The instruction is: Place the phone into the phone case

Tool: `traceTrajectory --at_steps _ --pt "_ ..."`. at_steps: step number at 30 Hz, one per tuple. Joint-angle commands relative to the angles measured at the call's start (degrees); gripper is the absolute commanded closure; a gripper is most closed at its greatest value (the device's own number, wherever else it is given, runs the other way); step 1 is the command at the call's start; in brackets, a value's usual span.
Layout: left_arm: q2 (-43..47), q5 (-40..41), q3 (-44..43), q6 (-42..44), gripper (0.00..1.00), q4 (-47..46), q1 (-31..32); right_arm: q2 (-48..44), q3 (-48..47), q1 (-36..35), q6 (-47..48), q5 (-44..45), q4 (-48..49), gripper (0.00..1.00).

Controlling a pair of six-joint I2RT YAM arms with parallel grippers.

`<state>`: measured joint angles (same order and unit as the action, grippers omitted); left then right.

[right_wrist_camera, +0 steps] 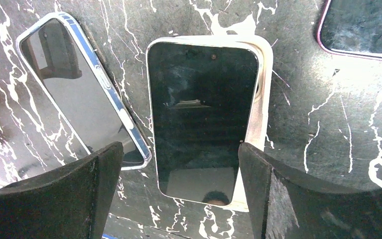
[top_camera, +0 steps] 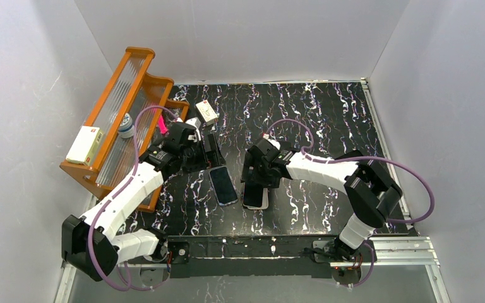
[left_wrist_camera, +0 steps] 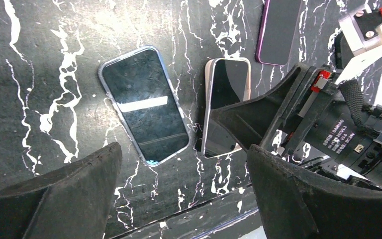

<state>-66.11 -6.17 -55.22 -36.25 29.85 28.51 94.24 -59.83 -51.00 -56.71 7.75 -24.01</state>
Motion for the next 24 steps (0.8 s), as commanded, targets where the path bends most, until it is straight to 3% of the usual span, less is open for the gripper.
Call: traceTrajectory --at_steps 1,5,9,14,24 --pt "-0.30 -3.42 0.32 -1.00 0.10 -1.69 0.05 -2.21 -2.41 0.33 3.56 0.83 -2.38 0.07" --pt "-1.31 -7.44 2.89 -3.81 0.20 -5.65 0.41 -5.79 1.31 2.99 8.36 -3.15 0.60 0.12" --pt "-2.48 -9.33 5.76 -6.61 0.34 -10.00 2.38 -10.12 7.23 6.60 10.29 -7.36 4.58 0.25" --pt "-6.43 -10.71 8.84 -10.84 0.43 -16.19 6.79 -12.38 12.51 8.64 11.80 -12.93 7.91 0.38" --pt "-16.13 -8.93 9.79 -14.44 0.60 -24.35 11.08 -13.36 18.59 10.41 12.86 -17.60 13.40 0.49"
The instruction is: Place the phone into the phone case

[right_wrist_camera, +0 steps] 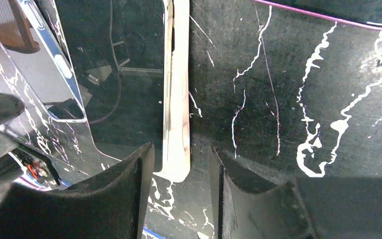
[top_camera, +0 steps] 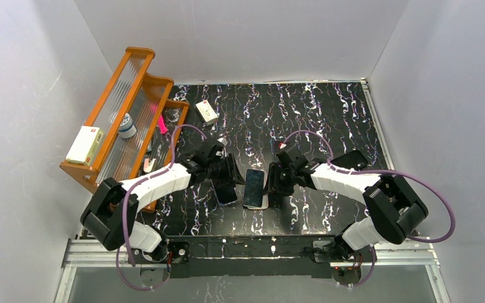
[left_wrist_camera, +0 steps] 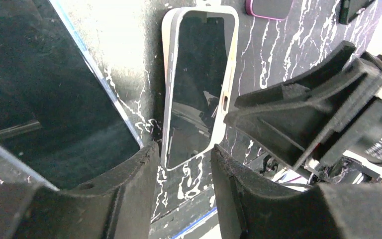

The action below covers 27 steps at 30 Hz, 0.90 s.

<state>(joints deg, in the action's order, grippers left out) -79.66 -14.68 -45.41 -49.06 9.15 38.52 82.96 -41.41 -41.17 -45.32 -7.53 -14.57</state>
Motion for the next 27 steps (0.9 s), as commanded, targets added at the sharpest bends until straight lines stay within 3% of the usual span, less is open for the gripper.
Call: traceTrajectory --at_steps 1,11,27 --pt "-3.23 -0.27 -0.17 -1.61 0.60 -3.76 1.35 -2.28 0.37 0.64 1.55 -2.33 4.05 0.49" --pt "-7.46 0.97 0.76 -3.04 0.67 -5.36 5.07 -3.85 5.18 1.10 0.70 -4.55 8.64 0.56" --pt "-9.72 2.48 0.66 -7.34 0.76 -8.68 12.14 -6.41 8.09 1.16 -1.11 -6.07 9.96 0.59"
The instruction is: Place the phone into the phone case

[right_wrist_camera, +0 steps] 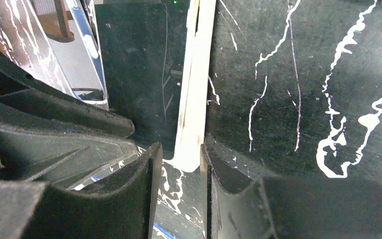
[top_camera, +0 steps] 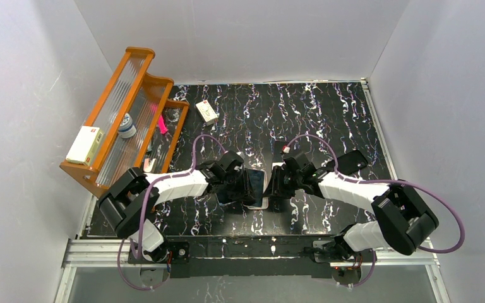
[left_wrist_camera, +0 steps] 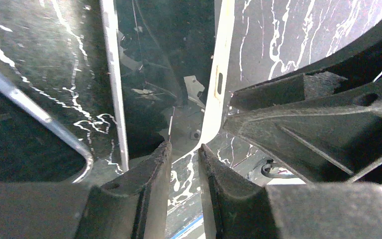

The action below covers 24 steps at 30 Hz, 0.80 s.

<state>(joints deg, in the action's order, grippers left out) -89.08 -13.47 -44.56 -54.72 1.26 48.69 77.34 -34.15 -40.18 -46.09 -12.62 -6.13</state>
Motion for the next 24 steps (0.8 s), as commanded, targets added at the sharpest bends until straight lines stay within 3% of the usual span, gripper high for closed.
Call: traceTrajectory --at_steps 1,4,11,24 --pt "-0.04 1.26 -0.52 -1.75 0.75 -0.81 2.31 -0.98 1.29 0.13 -0.52 -0.90 1.81 0.59" --pt "2.17 2.24 -1.07 -1.89 0.72 0.36 2.53 -2.14 2.63 0.12 -1.43 -0.45 2.82 0.60" --pt "6.63 15.99 -4.69 2.29 0.52 13.03 2.51 -3.04 2.63 0.17 -1.31 -0.61 2.88 0.60" --pt "-0.98 11.94 -3.54 3.36 0.56 8.07 2.48 -0.60 3.38 0.13 -1.11 -3.05 5.62 0.60"
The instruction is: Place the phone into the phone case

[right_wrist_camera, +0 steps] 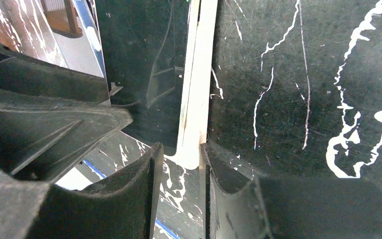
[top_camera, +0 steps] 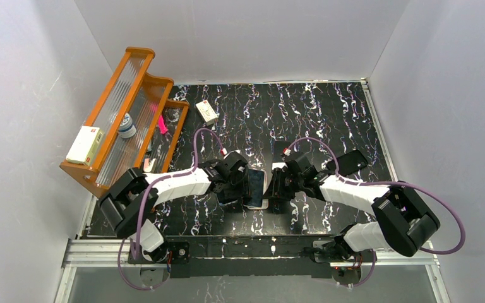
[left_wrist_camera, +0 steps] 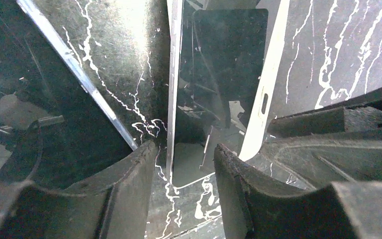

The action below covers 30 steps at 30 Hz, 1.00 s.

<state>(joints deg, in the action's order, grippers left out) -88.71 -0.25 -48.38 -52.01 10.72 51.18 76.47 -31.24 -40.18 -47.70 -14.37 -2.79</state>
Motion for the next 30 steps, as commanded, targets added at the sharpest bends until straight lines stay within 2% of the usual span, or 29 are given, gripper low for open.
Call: traceTrajectory --at_steps 1,7,11,17,24,27,30 --pt "-1.66 -2.32 0.44 0.41 0.58 -2.24 -0.01 0.14 0.56 0.11 0.43 -1.08 2.28 0.61" --pt "-1.97 -6.11 1.48 -2.32 0.77 -5.24 0.04 0.57 1.33 0.15 -0.42 -1.70 4.41 0.64" --pt "-1.86 -8.75 1.70 -4.58 0.83 -6.78 0.77 0.96 2.09 0.16 -1.51 -3.08 5.97 0.65" --pt "-2.94 -8.97 3.22 -8.16 0.78 -8.53 2.60 0.01 2.18 0.19 -2.22 -3.20 6.20 0.66" --pt "-0.49 -2.41 -0.15 -6.10 0.57 0.20 2.52 -4.31 1.49 0.17 -0.79 2.93 0.77 0.65" --pt "-0.39 -1.75 -0.64 -6.16 0.57 0.55 2.44 -4.42 0.84 0.12 0.18 4.50 -1.48 0.65" --pt "-0.50 -2.19 -0.45 -6.25 0.62 0.00 2.46 -4.25 0.88 0.12 0.50 5.18 -2.38 0.63"
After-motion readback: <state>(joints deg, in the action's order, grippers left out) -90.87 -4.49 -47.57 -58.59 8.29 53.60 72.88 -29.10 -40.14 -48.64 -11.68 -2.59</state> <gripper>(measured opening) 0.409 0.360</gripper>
